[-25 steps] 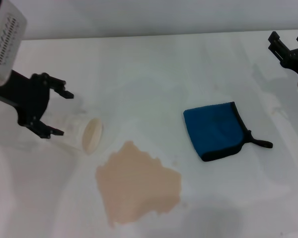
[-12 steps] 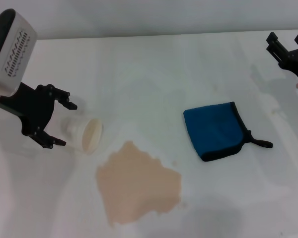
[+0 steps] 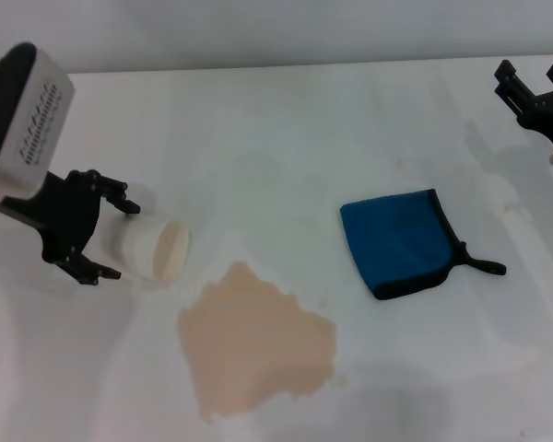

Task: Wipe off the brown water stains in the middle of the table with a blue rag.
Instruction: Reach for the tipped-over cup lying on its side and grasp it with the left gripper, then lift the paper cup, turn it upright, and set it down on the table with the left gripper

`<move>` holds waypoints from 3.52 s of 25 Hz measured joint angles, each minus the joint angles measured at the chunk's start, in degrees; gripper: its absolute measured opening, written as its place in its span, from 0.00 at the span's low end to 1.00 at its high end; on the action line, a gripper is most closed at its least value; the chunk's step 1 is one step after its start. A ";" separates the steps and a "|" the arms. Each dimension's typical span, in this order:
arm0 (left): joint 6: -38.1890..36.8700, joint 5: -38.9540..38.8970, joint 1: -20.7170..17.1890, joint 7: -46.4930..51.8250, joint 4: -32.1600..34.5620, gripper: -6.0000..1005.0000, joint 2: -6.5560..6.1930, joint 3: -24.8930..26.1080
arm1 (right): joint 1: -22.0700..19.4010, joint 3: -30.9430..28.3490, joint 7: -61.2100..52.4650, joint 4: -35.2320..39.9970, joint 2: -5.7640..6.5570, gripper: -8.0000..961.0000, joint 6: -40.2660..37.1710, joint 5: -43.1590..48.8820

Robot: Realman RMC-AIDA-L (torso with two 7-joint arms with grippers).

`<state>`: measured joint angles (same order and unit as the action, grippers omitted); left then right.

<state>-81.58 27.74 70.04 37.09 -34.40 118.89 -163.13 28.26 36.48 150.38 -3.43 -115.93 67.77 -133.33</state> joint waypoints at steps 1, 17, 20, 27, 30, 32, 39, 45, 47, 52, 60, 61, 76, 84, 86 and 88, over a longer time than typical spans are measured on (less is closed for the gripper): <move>0.88 0.11 -0.23 0.00 0.54 0.88 -0.01 0.00 | -0.03 0.00 0.00 0.00 0.00 0.91 0.00 -0.01; 8.24 -0.58 -2.88 0.10 6.09 0.87 0.03 0.12 | -0.68 -0.01 -0.06 -0.32 -0.18 0.91 0.39 0.00; 8.31 -1.72 -3.30 0.52 6.40 0.86 0.00 0.18 | -0.68 -0.01 -0.07 -0.66 -0.17 0.91 0.88 0.00; 8.28 -3.16 -4.07 0.56 6.27 0.82 -0.14 0.19 | -0.72 -0.01 -0.08 -0.83 -0.12 0.91 1.06 0.00; 8.24 -5.03 -4.49 0.73 6.03 0.76 -0.12 0.17 | -0.74 -0.03 -0.08 -0.89 -0.18 0.91 1.06 0.00; 7.61 -6.94 -4.57 1.38 5.61 0.72 -0.12 0.17 | -0.75 -0.06 -0.08 -0.89 -0.17 0.91 1.06 -0.01; 2.04 -25.04 -7.70 2.61 0.36 0.67 -0.28 0.19 | -0.64 -0.03 -0.09 -0.71 -0.09 0.91 1.06 0.00; 1.73 -44.78 -15.57 1.00 2.01 0.61 -0.37 0.19 | -0.60 -0.55 -0.08 -0.39 0.03 0.91 1.04 0.00; 1.69 -50.27 -18.59 -0.89 4.65 0.60 -0.34 0.18 | -0.58 -0.61 -0.09 -0.33 0.08 0.91 1.04 0.00; 2.32 -65.41 -26.30 -7.07 13.19 0.58 -0.32 0.18 | -0.64 -0.63 -0.08 0.18 0.18 0.91 0.86 0.00; 10.08 -83.52 -34.73 -24.94 31.30 0.57 0.11 0.23 | -0.67 -0.61 -0.08 0.49 0.28 0.91 0.67 0.00; 10.97 -84.52 -34.88 -25.87 32.50 0.57 0.16 0.23 | -0.67 -0.57 -0.08 0.51 0.28 0.91 0.67 0.00; 28.21 -96.48 -35.26 -29.91 44.90 0.57 0.81 0.27 | -2.24 -0.63 -0.08 0.11 0.07 0.91 0.81 -0.25; 32.50 -96.58 -36.50 -30.15 44.76 0.57 0.90 0.27 | -2.01 -0.63 -0.08 0.00 0.08 0.91 0.82 -0.14; 32.88 -96.29 -36.66 -30.17 44.65 0.57 0.89 0.27 | -1.75 -0.62 -0.08 0.00 0.09 0.91 0.74 -0.08; 33.25 -96.04 -36.72 -30.17 44.63 0.57 0.88 0.27 | -1.60 -0.56 -0.08 0.00 0.08 0.91 0.72 -0.04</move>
<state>-48.33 -68.30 33.32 6.91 10.24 119.78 -162.86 26.67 35.92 150.29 -3.43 -115.84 68.49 -133.37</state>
